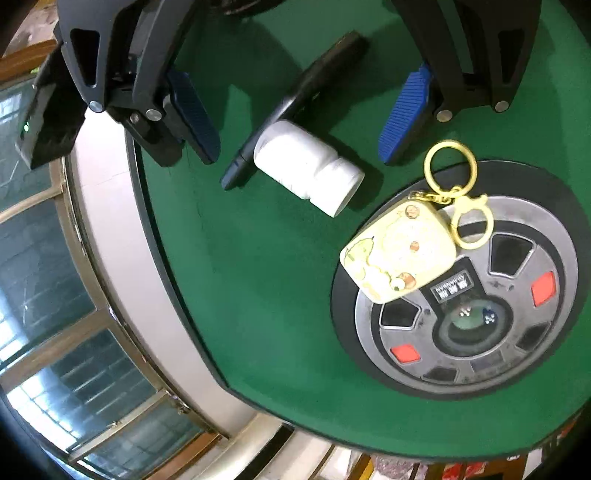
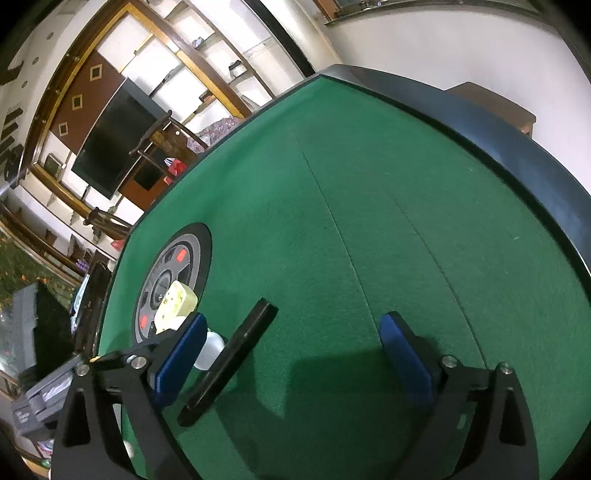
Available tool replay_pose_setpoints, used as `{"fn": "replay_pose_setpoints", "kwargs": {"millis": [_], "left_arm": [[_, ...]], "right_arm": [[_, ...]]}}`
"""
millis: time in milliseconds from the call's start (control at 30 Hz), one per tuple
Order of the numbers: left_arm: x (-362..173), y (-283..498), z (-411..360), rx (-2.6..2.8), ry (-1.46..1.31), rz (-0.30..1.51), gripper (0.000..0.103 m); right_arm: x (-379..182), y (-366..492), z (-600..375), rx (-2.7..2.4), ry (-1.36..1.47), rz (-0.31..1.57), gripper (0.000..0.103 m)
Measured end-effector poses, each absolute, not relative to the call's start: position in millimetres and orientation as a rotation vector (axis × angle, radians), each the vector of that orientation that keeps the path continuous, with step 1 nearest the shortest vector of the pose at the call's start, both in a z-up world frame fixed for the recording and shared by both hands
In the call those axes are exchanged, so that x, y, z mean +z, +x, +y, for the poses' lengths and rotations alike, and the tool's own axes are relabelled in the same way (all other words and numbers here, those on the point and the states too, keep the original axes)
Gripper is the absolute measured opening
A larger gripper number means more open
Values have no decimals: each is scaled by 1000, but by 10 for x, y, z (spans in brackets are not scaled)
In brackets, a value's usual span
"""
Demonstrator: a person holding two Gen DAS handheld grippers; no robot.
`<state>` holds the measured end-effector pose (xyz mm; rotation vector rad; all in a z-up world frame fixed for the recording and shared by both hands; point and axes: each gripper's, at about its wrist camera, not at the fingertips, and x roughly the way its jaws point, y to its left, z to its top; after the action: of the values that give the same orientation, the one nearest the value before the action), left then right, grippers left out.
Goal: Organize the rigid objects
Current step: 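Move the left gripper to the white bottle while the right gripper approaches the black marker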
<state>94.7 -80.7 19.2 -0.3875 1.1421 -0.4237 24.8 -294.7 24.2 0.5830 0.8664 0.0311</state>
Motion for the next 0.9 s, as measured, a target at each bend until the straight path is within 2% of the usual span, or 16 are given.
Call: {"fn": "replay_pose_setpoints", "kwargs": {"millis": [33,133,167,200,533,733,767,900], "left_arm": [[197,959,-845,-426,-372,1142,86],[193,1007,-929,-418,-346,1139,72],[182,1033,-959,-426,-336,1144,53],[158,1047,-993,-450,-333,1153,48],[279,778,-941,-451,-187,1120,48],[198,752,-906,-427,-215,1153,49],[212,739,-935,-411,-206,1123,52],[210,701,-1010,-417,-156,1090,51]], "right_arm": [[241,250,-2948,31,584,866,95],[236,246,-2967,32,594,863,95],[234,241,-2974,33,600,861,95],[232,239,-2986,35,607,858,95],[225,239,-2998,36,608,855,95],[224,239,-2998,37,611,853,95],[224,239,-2999,38,610,852,95],[228,235,-2994,34,603,852,96]]}}
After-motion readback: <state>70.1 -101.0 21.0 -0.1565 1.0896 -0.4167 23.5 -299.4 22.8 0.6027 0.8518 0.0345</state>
